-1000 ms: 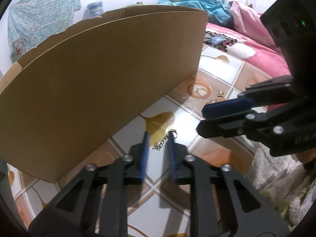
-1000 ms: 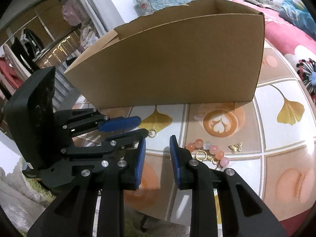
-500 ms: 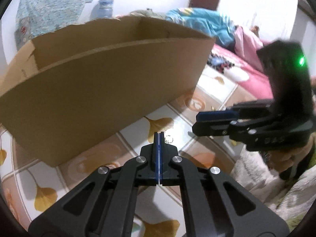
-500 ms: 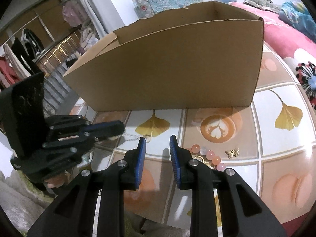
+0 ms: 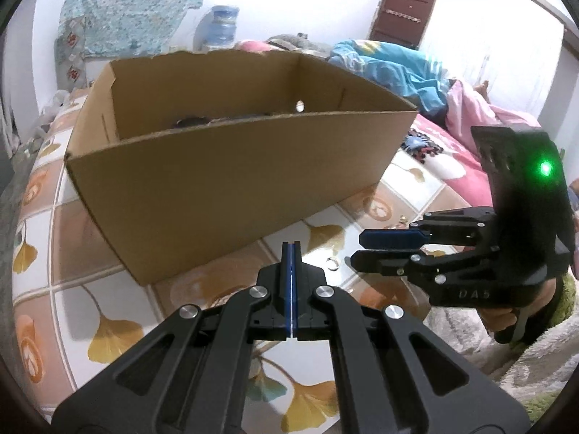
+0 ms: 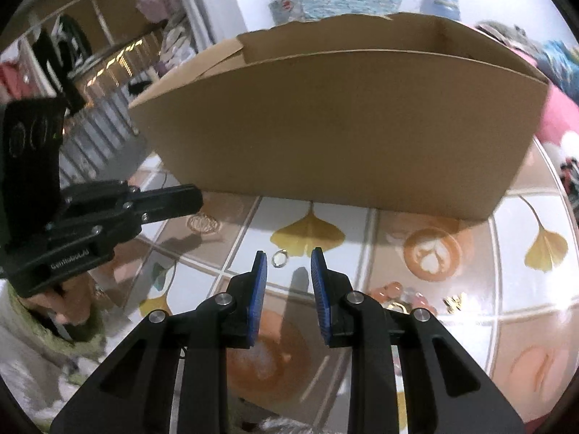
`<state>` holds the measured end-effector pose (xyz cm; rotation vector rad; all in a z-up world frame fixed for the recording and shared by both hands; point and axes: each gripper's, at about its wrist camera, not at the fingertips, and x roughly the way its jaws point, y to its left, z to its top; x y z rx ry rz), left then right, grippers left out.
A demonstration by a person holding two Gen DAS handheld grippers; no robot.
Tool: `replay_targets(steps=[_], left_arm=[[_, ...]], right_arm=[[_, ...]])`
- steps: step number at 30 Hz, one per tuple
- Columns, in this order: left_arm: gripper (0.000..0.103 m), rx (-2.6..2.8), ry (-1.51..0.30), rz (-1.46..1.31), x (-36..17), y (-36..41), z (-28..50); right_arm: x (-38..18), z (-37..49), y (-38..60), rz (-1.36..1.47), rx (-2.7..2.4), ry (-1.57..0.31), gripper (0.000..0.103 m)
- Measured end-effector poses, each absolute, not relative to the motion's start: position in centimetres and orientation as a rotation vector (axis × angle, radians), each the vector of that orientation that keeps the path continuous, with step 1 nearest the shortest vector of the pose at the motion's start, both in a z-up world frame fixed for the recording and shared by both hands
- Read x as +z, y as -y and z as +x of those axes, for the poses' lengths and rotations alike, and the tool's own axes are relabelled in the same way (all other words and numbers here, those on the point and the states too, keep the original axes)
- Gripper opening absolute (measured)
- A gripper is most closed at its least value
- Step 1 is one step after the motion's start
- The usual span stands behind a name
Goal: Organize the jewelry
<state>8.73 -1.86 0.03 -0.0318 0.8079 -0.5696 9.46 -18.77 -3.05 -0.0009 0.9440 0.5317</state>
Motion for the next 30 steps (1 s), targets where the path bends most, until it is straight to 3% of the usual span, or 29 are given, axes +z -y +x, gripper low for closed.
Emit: replay_targets(steps=[10,14,19,22,30], left_arm=[[0.000,-0.568,-0.811,-0.036,-0.4,1.5,8.8],[0.000,-0.569,-0.811,-0.040,-0.5,1.4,8.7],[0.000,-0.569,-0.807,-0.047,-0.5,1.3,8.6],[0.000,-0.570,-0.802,-0.052,-0.3,1.1,8.6],[0.000,-0.568,-0.793,-0.052,-0.1,0.8,8.3]], right_arm=[[-4.0,10.2,15.8,-0.183,0.527,-0.918,0.025],[-4.0,10.0,15.2,-0.227,0.546,-0.910,0.011],[-3.9,10.3,15.4,-0.216,0.541,-0.913,0.010],[-3.6,10.3,16.0,-0.176,0.541,-0.917,0.004],[-3.0,10.3,17.1,-0.147,0.524,-0.912,0.004]])
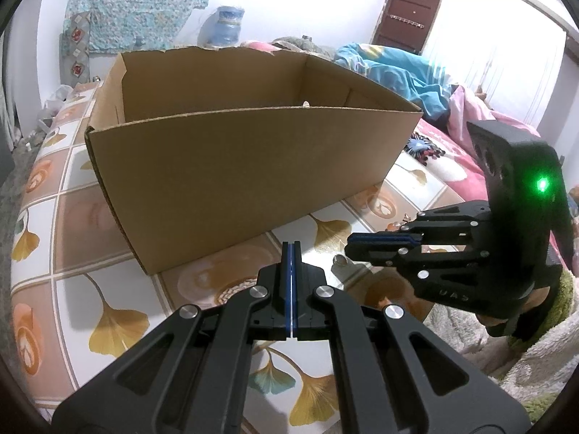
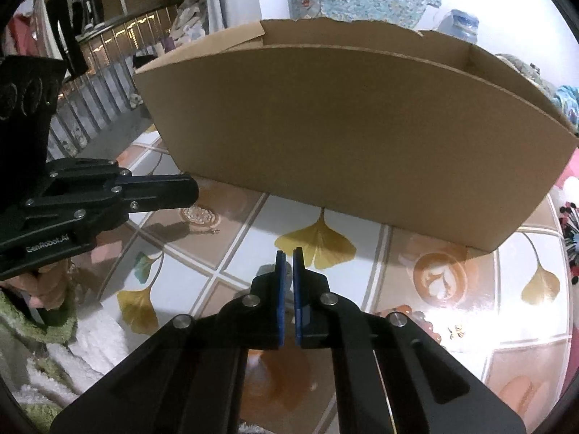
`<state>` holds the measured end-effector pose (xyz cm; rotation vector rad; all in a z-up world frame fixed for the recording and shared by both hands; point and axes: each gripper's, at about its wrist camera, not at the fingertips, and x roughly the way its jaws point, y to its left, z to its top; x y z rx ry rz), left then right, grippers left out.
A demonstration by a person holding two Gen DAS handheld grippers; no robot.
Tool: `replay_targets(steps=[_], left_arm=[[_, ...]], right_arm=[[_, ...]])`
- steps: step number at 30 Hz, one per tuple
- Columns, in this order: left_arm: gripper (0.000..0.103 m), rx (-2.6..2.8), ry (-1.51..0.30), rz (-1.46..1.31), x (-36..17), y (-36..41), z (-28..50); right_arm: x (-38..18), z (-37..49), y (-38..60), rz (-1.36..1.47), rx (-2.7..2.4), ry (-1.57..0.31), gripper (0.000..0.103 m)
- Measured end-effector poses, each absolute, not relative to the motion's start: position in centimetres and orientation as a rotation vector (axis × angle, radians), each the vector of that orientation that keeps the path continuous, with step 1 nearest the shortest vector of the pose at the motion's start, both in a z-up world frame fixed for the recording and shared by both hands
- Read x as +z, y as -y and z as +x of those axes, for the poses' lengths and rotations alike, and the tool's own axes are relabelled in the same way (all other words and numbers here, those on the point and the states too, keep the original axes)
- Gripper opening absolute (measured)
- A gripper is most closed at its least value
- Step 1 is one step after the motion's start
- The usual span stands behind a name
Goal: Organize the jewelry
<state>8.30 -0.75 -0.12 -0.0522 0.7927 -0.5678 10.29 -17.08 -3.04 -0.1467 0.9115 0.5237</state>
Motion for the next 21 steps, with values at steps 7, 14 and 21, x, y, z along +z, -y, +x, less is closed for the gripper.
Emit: replay_targets(steps=[7,14,21], left_arm=[[0.000,-0.565,-0.787,-0.052,0.0,0.8,8.1],[0.000,-0.563,-0.786,-0.057,0.1,0.8,8.2],[0.000,-0.563,-0.785,-0.061,0.0,0.6,8.2]], right_arm=[[-3.2,10.1,17.9,-0.165,0.485,-0.923,0.004],[-3.8,9.6,16.1,-0.192,0.523,-0.953,0.004],[-4.0,9.9,15.7,-0.156,0.579,-0.973,0.004]])
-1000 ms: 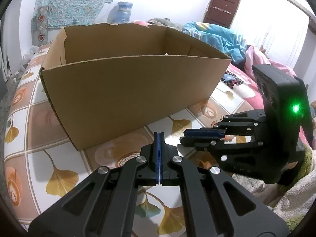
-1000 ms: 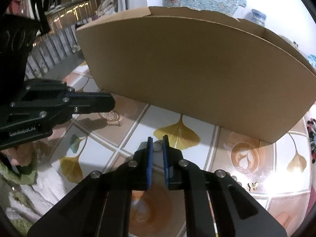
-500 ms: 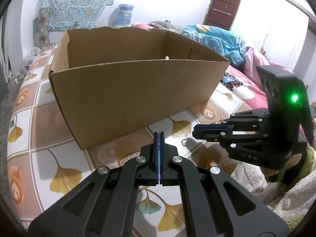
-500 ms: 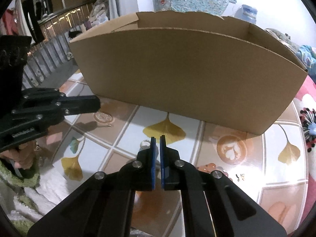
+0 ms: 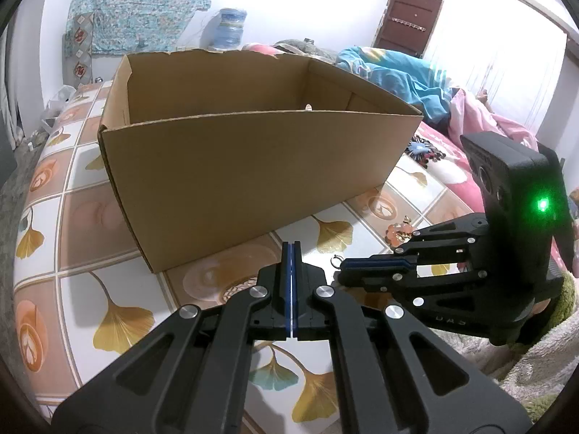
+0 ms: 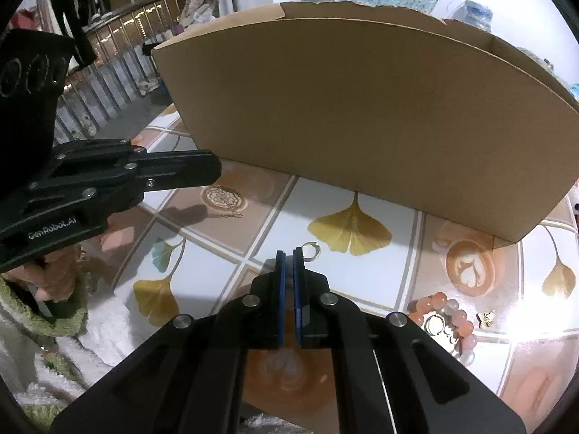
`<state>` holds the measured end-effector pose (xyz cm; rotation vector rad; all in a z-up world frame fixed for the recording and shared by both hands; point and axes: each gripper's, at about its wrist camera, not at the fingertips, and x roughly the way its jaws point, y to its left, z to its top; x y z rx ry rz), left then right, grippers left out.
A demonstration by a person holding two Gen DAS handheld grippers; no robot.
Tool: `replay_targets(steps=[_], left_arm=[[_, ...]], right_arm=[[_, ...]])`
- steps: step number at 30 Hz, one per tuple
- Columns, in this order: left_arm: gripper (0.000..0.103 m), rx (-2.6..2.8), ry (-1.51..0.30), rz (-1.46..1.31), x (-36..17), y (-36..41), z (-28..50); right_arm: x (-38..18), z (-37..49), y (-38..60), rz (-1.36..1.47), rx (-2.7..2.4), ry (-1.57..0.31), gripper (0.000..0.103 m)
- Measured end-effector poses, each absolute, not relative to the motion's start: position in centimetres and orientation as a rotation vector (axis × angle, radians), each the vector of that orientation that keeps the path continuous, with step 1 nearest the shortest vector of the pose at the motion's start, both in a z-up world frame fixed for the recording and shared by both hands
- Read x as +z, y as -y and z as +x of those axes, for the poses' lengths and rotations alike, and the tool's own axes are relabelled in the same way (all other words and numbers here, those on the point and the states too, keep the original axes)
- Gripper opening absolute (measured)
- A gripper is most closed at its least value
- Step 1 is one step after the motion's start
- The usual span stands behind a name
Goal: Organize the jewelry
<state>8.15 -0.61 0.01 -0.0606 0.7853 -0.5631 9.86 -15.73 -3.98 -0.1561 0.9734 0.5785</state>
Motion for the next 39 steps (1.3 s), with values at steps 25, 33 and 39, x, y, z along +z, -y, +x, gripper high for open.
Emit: replay_targets(steps=[25,33,39], left_arm=[[0.000,-0.559,-0.801,-0.034,-0.4,0.8,8.5],[0.000,-0.554,-0.805,-0.028,-0.3,1.1,8.7],[0.000,-0.555,-0.800,-0.010,0.1,1.4,8.3]], right_arm=[[-3.6,14.0,15.2,-0.556,1.005,-1.000,0.020],[-3.7,14.4,15.6,-0.560,1.061,-1.009,0.011],[-3.5,14.0,16.3,-0.504,1.043,-0.993,0.011]])
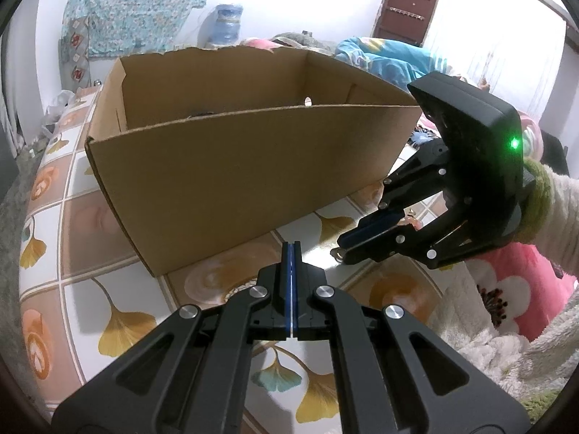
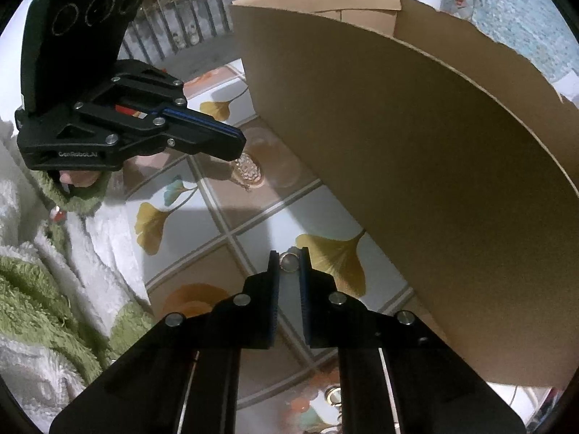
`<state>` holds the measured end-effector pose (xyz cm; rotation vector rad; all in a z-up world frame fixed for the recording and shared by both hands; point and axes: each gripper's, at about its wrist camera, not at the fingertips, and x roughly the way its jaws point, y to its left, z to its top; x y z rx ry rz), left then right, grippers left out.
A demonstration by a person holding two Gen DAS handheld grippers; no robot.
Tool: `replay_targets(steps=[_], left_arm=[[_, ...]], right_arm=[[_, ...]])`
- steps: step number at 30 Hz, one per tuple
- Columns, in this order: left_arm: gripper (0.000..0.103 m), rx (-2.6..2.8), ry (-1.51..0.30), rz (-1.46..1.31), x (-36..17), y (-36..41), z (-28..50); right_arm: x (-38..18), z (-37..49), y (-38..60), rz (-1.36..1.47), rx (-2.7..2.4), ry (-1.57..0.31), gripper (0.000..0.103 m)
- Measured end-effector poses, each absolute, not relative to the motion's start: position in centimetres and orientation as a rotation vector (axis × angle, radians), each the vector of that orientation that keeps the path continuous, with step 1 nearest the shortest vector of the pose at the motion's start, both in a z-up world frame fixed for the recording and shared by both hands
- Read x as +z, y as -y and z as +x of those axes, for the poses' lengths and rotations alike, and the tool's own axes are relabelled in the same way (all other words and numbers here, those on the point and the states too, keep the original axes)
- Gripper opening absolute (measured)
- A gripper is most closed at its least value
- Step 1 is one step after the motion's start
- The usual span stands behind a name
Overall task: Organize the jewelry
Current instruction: 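Lift both items over the box and open both grippers to drop them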
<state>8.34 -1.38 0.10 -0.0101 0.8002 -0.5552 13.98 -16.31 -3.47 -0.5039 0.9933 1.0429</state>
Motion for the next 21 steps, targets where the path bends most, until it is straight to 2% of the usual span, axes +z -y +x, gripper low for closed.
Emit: replay_targets(steps=[7,15,18,21], left_arm=[[0.000,-0.571,-0.755,-0.007,2.2,1.7,7.1],[0.000,-0.643,-0.614,0.012,9.3,2.4,5.5],[0.000,-0.653,-0.572,0.018,11.7,2.9,6.7],[0.000,-0.641,-0.599,0.017,12.6,3.8,9.9]], right_arm=[[-0.8,12.8,17.8,-0.416,1.025,-0.920,0.011],[6.5,12.2,21.0,-0.238,1.028,-0.735,0.011],[8.4,13.2,20.9,-0.217,0.989,-0.690,0.011],[9.4,15.7,20.9,-0.202,0.923,-0.726,0.011]])
